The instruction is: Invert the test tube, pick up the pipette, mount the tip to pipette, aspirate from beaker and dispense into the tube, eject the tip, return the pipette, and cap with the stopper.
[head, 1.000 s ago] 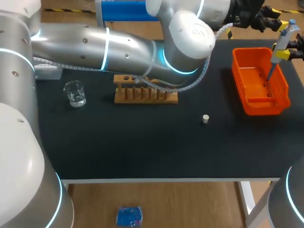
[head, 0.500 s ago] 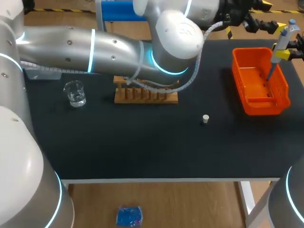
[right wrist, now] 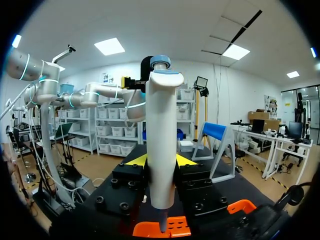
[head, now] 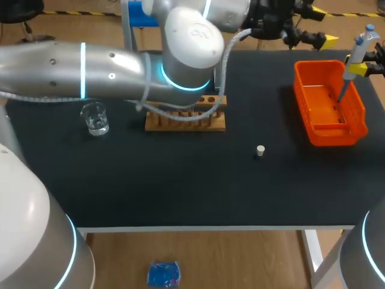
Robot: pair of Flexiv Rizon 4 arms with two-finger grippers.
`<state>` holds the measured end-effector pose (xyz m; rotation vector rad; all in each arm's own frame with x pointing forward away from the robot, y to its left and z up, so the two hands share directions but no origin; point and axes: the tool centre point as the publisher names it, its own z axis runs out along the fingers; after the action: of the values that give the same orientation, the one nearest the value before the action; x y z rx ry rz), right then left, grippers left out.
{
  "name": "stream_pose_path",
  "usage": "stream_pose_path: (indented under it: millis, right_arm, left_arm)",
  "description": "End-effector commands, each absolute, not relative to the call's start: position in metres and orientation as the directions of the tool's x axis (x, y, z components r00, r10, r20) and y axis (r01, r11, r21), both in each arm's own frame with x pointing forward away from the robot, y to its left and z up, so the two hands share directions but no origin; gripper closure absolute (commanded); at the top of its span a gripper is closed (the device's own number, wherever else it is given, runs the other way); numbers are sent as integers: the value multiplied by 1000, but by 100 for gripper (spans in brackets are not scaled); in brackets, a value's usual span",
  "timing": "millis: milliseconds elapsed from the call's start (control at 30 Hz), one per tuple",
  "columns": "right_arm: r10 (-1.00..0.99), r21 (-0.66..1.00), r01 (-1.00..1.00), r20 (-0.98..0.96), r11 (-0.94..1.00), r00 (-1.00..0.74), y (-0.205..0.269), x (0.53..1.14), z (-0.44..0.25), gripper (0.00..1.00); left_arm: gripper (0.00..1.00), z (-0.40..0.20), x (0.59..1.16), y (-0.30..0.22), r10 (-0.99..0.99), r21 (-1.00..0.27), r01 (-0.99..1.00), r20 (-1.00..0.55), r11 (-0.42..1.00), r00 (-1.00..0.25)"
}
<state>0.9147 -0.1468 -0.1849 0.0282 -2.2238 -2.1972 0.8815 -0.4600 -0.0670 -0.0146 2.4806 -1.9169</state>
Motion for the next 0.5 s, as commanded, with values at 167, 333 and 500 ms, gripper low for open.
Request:
stream_pose_path:
  millis: [167, 333, 500]
  right_arm:
    - [-26, 1000, -1, -1, 15, -1000, -147, 915, -184, 100]
    - [-26, 1000, -1, -1, 15, -1000, -147, 915, -184, 100]
    - [-26, 1000, -1, -1, 15, -1000, -147, 915, -184, 100]
  left_arm:
    - [0, -89, 858, -425, -22, -995, -3, 1, 104, -1000]
    - [0, -101, 842, -414, -50, -997, -8, 4, 77, -999]
    - [0, -111, 824, -404, -81, -998, -7, 3, 55, -997]
